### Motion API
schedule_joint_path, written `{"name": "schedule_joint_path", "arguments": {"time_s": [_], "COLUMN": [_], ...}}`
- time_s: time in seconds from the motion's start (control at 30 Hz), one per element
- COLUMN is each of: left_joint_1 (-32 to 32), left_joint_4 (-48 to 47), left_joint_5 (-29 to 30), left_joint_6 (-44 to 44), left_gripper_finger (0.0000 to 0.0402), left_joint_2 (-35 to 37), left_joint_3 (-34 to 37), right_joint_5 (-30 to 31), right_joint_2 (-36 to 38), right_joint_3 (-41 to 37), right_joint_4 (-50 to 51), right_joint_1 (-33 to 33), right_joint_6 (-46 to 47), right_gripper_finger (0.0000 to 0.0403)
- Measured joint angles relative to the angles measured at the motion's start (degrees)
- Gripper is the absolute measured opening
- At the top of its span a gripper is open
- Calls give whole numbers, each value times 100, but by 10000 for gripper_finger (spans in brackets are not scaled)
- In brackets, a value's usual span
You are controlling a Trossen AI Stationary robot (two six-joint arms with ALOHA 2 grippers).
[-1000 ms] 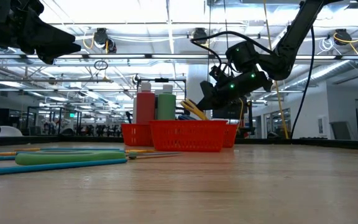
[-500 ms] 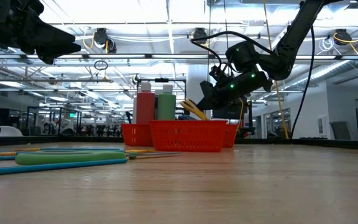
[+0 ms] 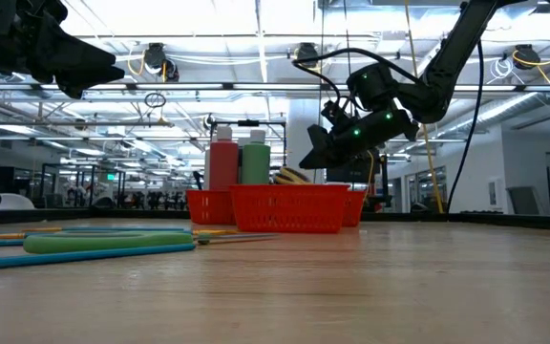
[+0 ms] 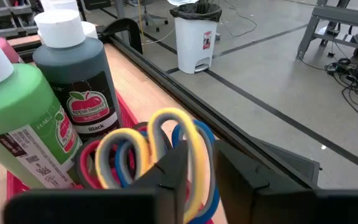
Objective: Pick & Place Paint Supplies
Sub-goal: Put the yellow scissors into the top right red bin, then put the green scissors into the top right red bin
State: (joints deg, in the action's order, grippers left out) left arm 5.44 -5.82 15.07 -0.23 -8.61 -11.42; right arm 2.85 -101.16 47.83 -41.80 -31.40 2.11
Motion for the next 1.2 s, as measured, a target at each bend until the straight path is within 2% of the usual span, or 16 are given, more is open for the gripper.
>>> {"name": "schedule_joint_path", "arguments": {"time_s": [0.23, 0.43, 0.8, 1.2], "left_joint_1": [-1, -1, 1, 0], "left_joint_4": [0, 1, 0, 0], "left_joint_5": [0, 0, 0, 1], "left_joint_6": [0, 0, 0, 0], "left_gripper_finger": [209, 209, 209, 209], "left_joint_2": [1, 0, 0, 1], "left_joint_3": [0, 0, 0, 0], "right_joint_5": [2, 2, 2, -15], "right_joint_2": [0, 0, 2, 286], "right_joint_3": [0, 0, 0, 10], "right_joint_4": [0, -3, -377, -785], "right_joint_1": [0, 0, 251, 1286], "right_joint_6": [17, 19, -19, -1177], "right_gripper_finger": [154, 193, 215, 214]}}
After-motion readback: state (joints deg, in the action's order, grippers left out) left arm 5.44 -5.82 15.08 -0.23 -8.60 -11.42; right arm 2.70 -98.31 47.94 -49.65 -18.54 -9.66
